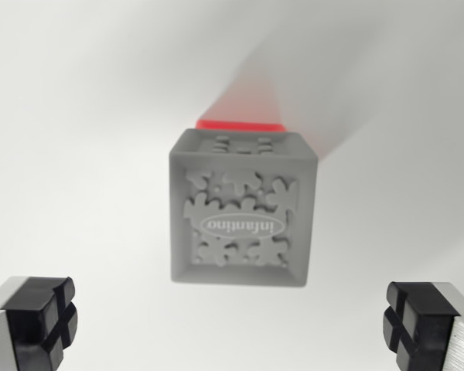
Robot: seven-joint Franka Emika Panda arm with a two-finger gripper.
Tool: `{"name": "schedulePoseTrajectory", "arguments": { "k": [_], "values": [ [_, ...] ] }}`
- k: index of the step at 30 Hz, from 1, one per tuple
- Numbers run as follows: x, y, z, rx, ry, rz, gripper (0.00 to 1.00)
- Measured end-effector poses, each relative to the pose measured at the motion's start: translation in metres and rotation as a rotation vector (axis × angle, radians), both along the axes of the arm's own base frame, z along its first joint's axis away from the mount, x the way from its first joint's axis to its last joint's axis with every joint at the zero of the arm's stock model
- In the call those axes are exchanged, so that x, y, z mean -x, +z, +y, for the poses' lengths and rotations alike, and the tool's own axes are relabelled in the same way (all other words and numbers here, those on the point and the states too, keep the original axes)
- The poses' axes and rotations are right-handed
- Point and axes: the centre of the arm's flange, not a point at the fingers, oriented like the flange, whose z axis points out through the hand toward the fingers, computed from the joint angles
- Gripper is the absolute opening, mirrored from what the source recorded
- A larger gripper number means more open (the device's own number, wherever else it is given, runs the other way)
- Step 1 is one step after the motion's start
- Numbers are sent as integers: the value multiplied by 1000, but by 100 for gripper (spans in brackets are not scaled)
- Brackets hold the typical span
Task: Destack cube
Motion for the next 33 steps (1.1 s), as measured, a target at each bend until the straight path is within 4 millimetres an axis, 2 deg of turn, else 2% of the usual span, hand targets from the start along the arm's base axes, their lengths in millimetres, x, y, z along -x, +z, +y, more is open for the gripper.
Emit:
{"name": "schedulePoseTrajectory", "arguments": {
  "k": [16, 26, 33],
  "values": [
    [1, -54, 0, 0, -3, 0, 100],
    [1, -73, 0, 1, -3, -1, 100],
    [1, -79, 0, 1, -3, -1, 100]
  ]
}}
